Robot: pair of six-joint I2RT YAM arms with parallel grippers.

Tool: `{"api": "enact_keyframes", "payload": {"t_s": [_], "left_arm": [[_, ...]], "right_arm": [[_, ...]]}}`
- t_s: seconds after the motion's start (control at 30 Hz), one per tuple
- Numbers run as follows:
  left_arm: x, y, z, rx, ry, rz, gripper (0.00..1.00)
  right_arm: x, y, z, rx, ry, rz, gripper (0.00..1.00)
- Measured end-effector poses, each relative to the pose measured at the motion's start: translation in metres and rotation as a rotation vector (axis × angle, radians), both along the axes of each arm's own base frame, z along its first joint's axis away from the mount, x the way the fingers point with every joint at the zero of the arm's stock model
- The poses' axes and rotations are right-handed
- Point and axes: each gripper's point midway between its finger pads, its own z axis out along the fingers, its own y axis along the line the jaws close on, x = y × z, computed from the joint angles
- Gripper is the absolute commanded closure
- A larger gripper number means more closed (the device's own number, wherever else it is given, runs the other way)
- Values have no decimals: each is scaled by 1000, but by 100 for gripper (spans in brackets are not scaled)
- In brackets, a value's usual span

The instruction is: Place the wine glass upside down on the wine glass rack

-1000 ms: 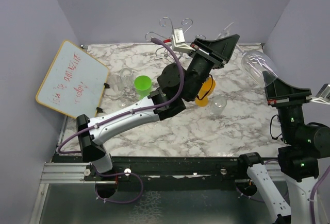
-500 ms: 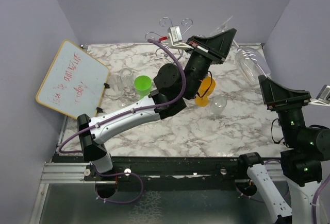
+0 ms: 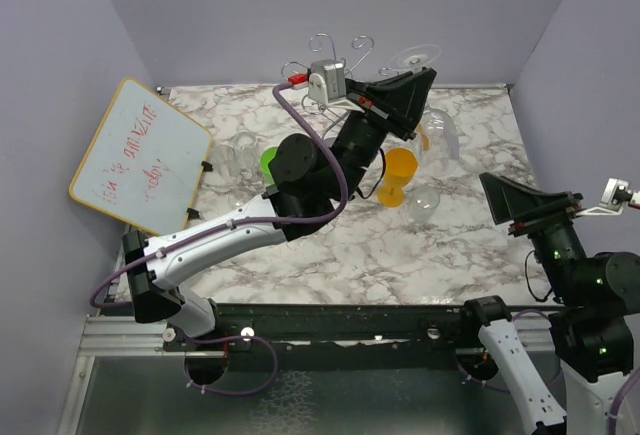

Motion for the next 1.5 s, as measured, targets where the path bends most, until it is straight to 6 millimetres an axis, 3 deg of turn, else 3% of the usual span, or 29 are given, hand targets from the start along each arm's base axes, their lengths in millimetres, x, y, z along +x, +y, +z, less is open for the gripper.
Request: {"api": "enact_keyframes", "payload": {"t_s": [0.27, 0.5, 0.73, 0.9, 1.03, 1.2, 1.4, 1.5], "left_arm": [[-7, 21, -7, 77, -55, 51, 100], [-28, 14, -32, 187, -116, -54, 100], [-59, 10, -40, 248, -182, -203, 100], [-83, 7, -36, 244, -228, -329, 100], [-95, 2, -39, 248, -235, -404, 100], [-94, -7, -49, 268, -217, -436, 100], [-96, -27, -71, 304, -179, -499, 100], [-95, -31, -78, 318, -161, -515, 100]], "right_arm": [[9, 9, -5, -98, 119, 38, 18], [20, 57, 9, -250, 33, 317, 17], [-1, 95, 29, -315, -166, 619, 19], [-22, 105, 36, -343, -273, 739, 33], [-27, 109, 37, -334, -290, 790, 44], [-24, 113, 29, -302, -266, 837, 49], [-17, 115, 22, -278, -243, 851, 47], [-14, 115, 19, -268, -229, 855, 63]]}}
